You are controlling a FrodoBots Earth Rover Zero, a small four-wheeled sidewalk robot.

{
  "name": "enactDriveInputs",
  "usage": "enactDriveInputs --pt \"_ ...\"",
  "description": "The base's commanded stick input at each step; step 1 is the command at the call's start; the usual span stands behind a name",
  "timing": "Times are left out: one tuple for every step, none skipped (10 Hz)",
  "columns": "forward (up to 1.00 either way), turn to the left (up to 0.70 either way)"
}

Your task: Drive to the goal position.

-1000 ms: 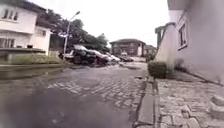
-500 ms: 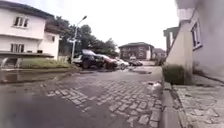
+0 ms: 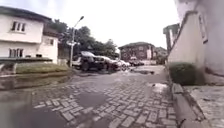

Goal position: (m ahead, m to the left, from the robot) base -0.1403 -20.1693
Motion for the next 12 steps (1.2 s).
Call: enactDriveInputs --pt "0.70 -0.25" --pt "0.70 -0.35" --pt "0.70 -0.35" --pt "0.70 -0.35" --pt "0.70 -0.35" --pt "0.70 -0.35" --pt "0.70 -0.35" --pt "0.70 -0.15" --pt "0.70 0.03" --pt "0.70 0.03" --pt "0.70 0.03" --pt "0.70 0.03"
